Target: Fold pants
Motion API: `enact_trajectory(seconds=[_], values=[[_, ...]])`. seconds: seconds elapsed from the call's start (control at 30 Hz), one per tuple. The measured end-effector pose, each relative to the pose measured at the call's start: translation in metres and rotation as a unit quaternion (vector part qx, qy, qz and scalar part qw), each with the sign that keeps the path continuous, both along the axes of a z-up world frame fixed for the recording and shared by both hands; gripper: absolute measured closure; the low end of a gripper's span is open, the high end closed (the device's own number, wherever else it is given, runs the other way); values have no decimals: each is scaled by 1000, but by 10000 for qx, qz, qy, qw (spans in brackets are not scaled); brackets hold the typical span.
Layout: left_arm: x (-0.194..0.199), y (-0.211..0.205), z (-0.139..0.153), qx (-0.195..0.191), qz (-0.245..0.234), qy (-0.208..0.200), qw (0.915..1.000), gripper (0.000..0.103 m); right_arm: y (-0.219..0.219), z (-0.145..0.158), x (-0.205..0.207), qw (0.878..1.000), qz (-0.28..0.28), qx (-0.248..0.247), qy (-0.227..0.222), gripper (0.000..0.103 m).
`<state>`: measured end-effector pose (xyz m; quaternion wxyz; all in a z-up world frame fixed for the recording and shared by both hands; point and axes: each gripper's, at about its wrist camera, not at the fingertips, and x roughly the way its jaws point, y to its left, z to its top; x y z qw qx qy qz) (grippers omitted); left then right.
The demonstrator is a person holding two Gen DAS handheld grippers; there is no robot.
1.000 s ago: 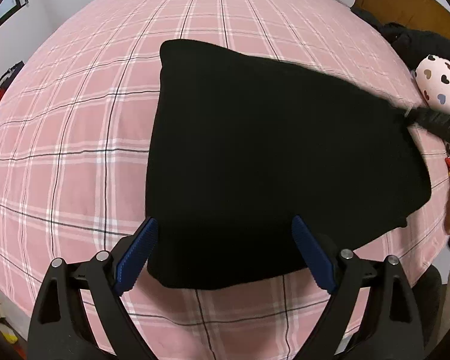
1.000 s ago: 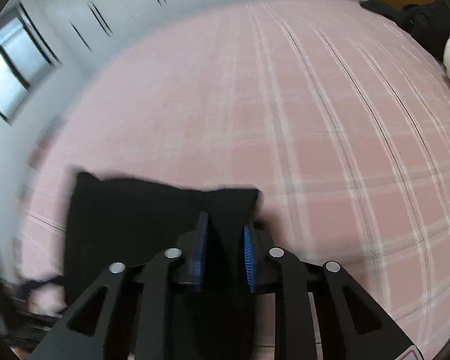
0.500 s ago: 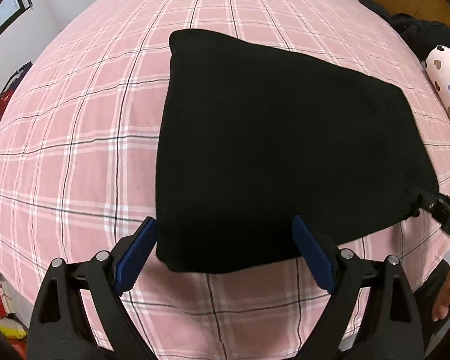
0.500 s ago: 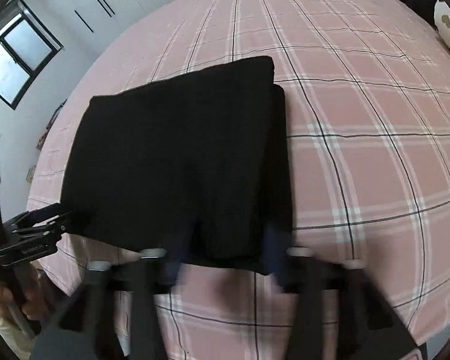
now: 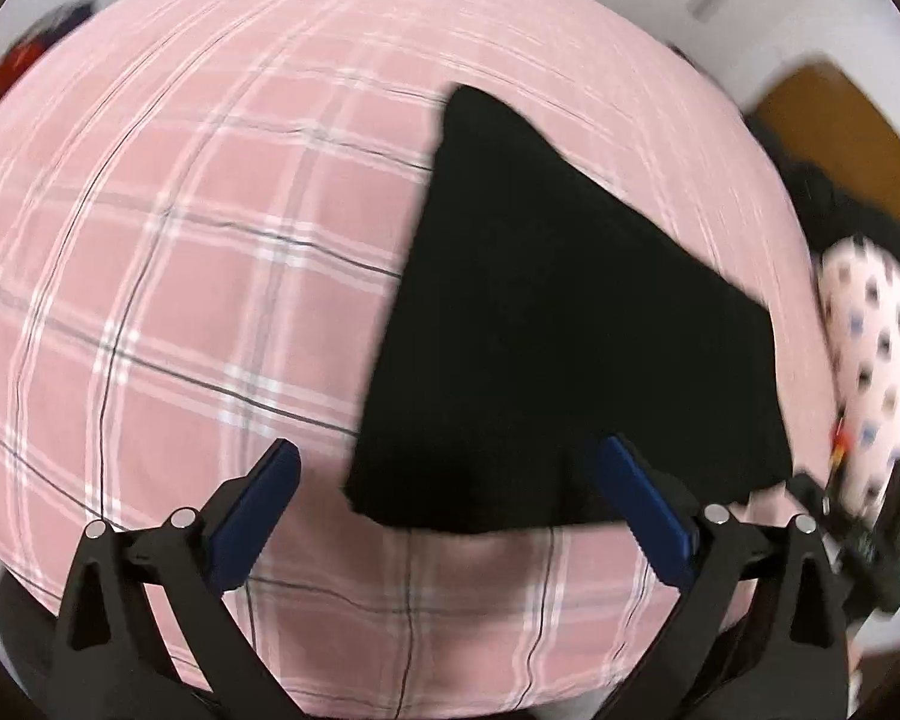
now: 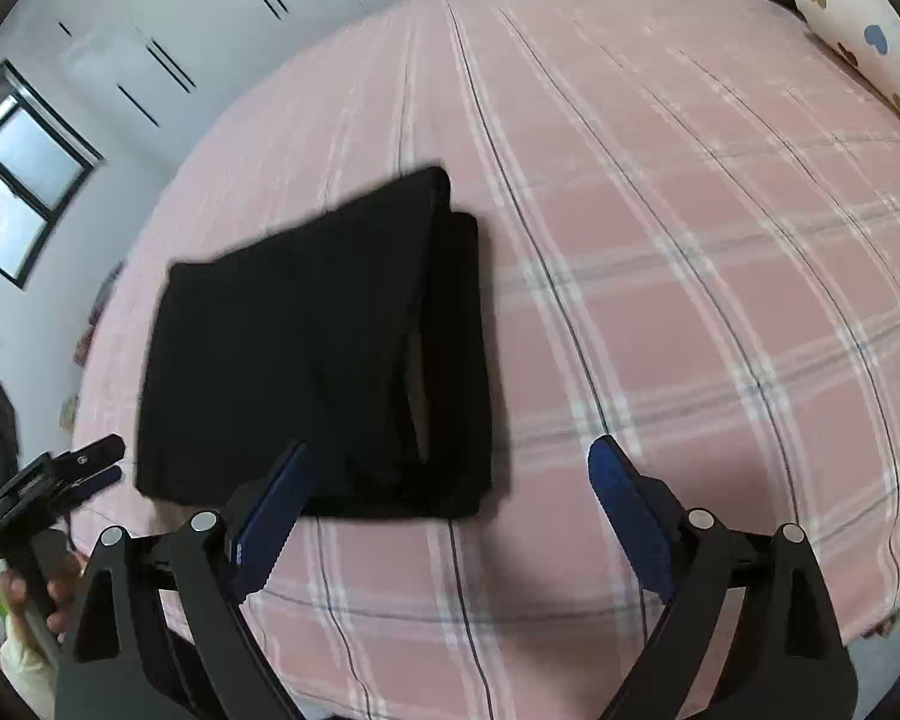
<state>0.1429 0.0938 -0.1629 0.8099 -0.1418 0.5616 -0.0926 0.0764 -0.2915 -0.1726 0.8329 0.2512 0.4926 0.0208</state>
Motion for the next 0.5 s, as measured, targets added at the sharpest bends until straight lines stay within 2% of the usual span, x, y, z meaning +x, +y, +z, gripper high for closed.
enact_trajectory(seconds=[0.13, 0.23, 0.3, 0.33, 0.37, 0.4, 0.43, 0.5], values=[[20, 10, -30, -538, 137, 493, 9972, 5, -2, -30, 23, 9961, -54, 816, 343, 12], [26, -7, -52, -806, -72, 737, 9940, 5, 9, -57, 31, 9873, -40, 1478, 582, 10], [33, -14, -60, -603, -102, 644, 9960, 5, 15, -60, 29, 9883, -186, 1473, 337, 7], [34, -15, -60, -563, -113, 569, 9967, 5, 19, -59, 28, 9884, -157, 1479, 293, 17], [34, -14, -59, -579, -88, 522, 9969, 10, 20, -57, 27, 9885, -150, 1477, 297, 29], [31, -12, -55, -709, -58, 486, 9963, 32, 20, -55, 25, 9859, -138, 1640, 288, 57], [29, -7, -51, -935, -75, 530, 9942, 53, 18, -53, 21, 9822, -151, 1856, 247, 64], [23, 4, -39, -1130, -35, 504, 9923, 70, 24, -34, 14, 9820, -7, 1880, 154, 68]])
